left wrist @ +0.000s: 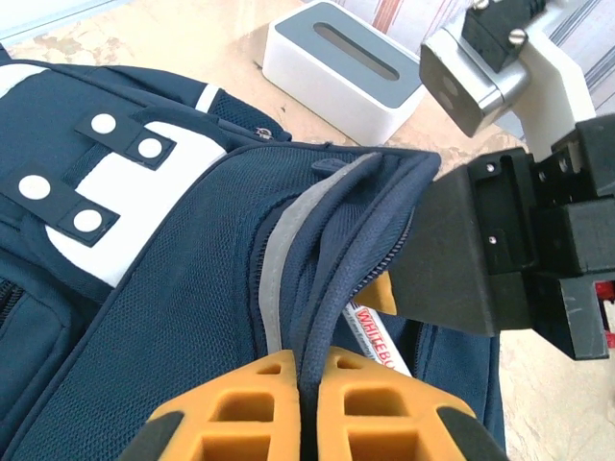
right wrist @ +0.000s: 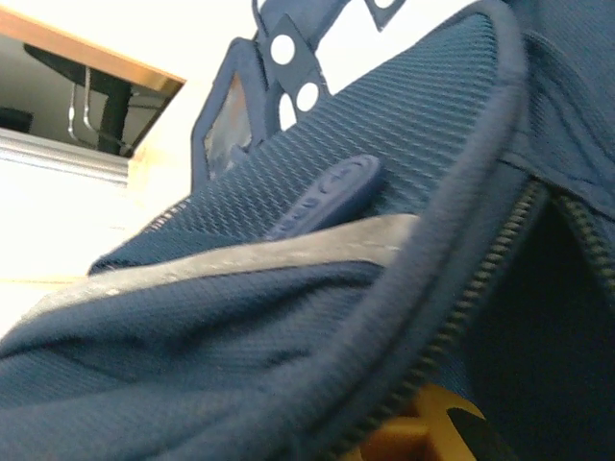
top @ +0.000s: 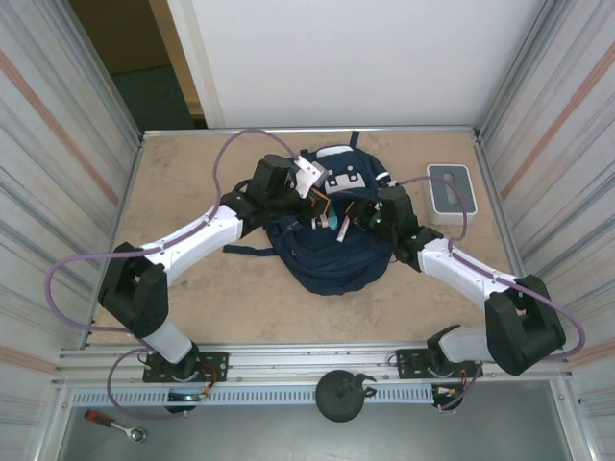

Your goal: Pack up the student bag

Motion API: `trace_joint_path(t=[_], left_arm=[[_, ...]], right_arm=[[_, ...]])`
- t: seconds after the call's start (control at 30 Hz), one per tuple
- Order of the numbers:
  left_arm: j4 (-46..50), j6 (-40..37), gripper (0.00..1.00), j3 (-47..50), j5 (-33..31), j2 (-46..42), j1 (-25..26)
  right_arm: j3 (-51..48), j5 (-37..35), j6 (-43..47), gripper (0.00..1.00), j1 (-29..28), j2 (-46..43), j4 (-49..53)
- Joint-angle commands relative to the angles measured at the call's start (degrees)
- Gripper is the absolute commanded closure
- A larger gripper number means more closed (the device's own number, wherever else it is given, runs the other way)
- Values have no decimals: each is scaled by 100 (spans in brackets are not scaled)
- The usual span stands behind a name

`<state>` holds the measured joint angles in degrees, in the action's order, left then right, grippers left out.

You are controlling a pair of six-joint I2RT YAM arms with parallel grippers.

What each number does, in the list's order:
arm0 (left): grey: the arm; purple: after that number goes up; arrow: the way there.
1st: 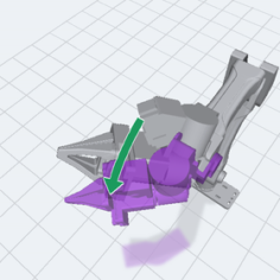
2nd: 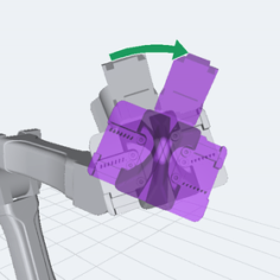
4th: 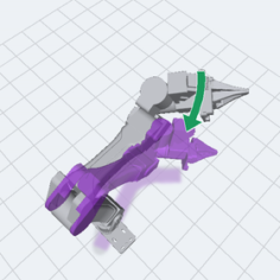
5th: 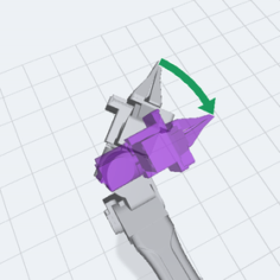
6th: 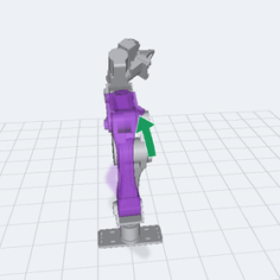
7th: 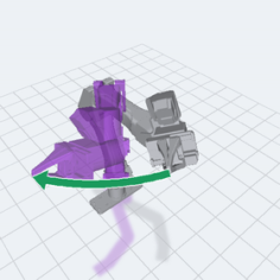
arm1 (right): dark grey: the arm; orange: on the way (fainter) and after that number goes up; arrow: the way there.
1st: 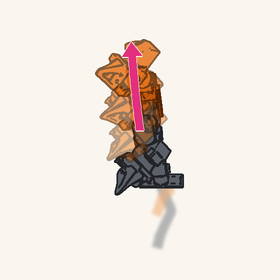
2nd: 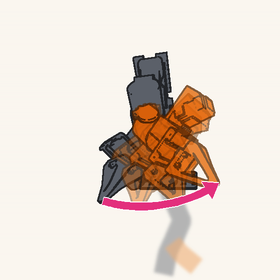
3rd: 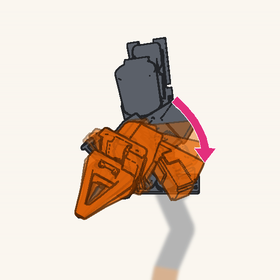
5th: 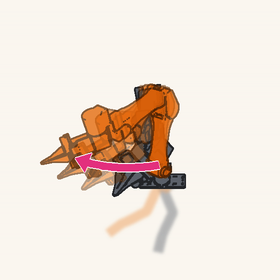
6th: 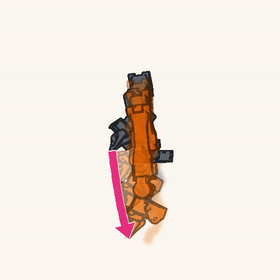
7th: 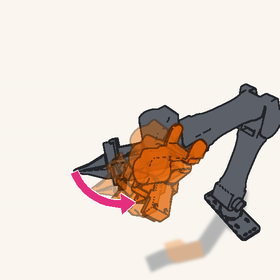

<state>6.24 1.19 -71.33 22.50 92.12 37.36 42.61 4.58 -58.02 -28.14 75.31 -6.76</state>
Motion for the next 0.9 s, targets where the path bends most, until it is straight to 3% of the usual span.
trace_joint_path(t=[0.0,0.43,0.73,0.87], left_arm=[[-180,-128,100,-232,35,-170,10],[-182,-146,100,-232,89,-135,10],[-174,-189,100,-173,74,-151,8],[-167,-216,100,-188,44,-125,9]], right_arm=[[-204,-269,-105,96,-48,-164,-15],[53,-1431,-439,95,-148,337,-727],[408,-1412,90,60,-196,578,-46],[257,-1404,469,57,-370,178,461]])
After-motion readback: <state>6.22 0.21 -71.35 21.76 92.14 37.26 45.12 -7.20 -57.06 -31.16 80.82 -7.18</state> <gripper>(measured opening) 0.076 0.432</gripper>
